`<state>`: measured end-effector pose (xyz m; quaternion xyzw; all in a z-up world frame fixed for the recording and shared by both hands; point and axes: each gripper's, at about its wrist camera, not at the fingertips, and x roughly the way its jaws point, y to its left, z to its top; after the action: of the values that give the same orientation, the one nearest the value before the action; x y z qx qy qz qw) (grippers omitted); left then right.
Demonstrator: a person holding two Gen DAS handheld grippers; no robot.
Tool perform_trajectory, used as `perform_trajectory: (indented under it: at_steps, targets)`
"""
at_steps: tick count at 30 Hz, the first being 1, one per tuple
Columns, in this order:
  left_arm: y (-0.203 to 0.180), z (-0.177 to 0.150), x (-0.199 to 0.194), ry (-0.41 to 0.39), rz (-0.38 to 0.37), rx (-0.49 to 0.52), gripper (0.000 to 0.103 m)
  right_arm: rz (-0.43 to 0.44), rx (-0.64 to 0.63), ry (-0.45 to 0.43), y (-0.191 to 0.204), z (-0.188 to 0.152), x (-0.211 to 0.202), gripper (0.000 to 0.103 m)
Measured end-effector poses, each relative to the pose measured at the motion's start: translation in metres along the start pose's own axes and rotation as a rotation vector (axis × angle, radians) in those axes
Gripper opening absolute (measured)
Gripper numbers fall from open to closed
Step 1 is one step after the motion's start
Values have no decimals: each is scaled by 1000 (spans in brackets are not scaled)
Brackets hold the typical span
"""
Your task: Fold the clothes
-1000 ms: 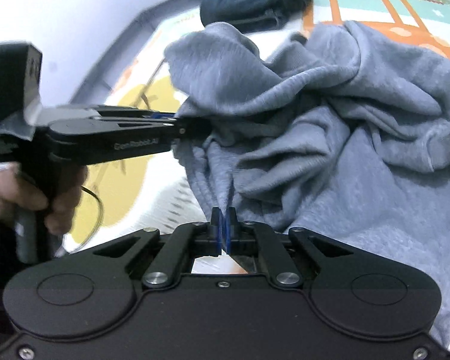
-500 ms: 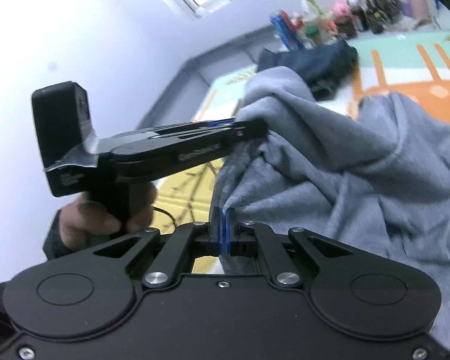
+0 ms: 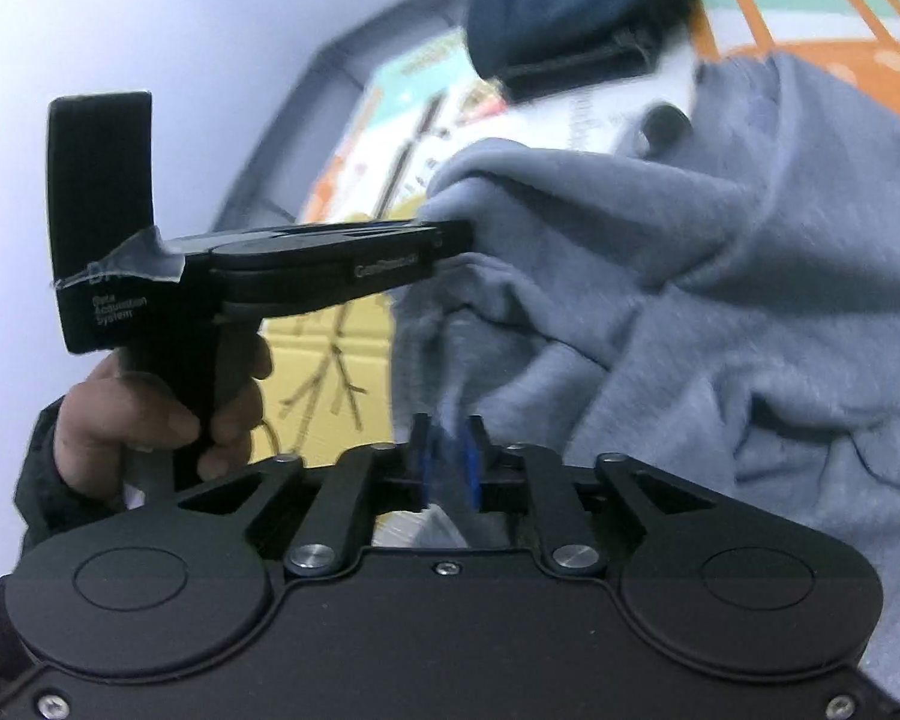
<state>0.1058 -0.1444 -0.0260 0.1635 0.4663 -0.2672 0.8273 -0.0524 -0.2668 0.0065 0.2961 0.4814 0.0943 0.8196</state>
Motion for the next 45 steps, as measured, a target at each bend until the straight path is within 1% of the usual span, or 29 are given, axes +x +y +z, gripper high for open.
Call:
perform_trajectory:
  at_steps: [1, 2, 5, 9, 10, 11, 13, 14, 17, 18, 20, 22, 24, 30, 36, 40, 43, 45]
  targets:
    - [3, -3, 6, 19, 10, -9, 17, -9, -1, -4, -1, -2, 2, 30]
    - [6, -5, 10, 35, 20, -16, 18, -17, -4, -14, -2, -4, 3, 39]
    - [12, -13, 16, 61, 33, -25, 20, -58, -14, -34, -9, -5, 2, 39]
    - [11, -19, 15, 69, 41, -26, 24, -122, -26, -48, -17, -10, 0, 39]
    - [11, -20, 14, 72, 45, -26, 28, -139, -29, -52, -20, -11, -3, 39]
    - [10, -20, 13, 75, 50, -27, 36, -156, -31, -56, -23, -13, -5, 39]
    - [8, -22, 7, 75, 61, -24, 47, -187, -30, -62, -29, -18, -11, 39]
    - [7, -23, 3, 67, 65, -18, 48, -202, -26, -64, -32, -21, -14, 39]
    - [5, -25, -11, 37, 62, -10, 50, -242, -5, -71, -44, -27, -20, 46]
    - [4, -25, -17, 26, 54, -17, 51, -258, -2, -75, -47, -29, -23, 46]
    - [4, -26, -29, 4, 34, -28, 56, -291, 2, -84, -54, -33, -29, 46]
    - [0, -30, -39, -9, -1, -24, 60, -331, -4, -89, -59, -39, -36, 46]
    - [-8, -39, -44, -1, -28, -6, 61, -364, -6, -87, -63, -45, -43, 49]
    - [-29, -67, -57, 26, -102, 49, 61, -440, 26, -83, -85, -63, -60, 49]
    - [-45, -95, -58, 65, -79, 92, 63, -496, 54, -70, -104, -81, -72, 49]
    - [-46, -110, -60, 86, -62, 82, 64, -532, 51, -56, -111, -92, -77, 49]
    - [-43, -123, -60, 116, -68, 58, 64, -558, 52, -51, -118, -101, -81, 49]
    - [-41, -132, -59, 136, -55, 49, 64, -578, 61, -47, -124, -107, -84, 49]
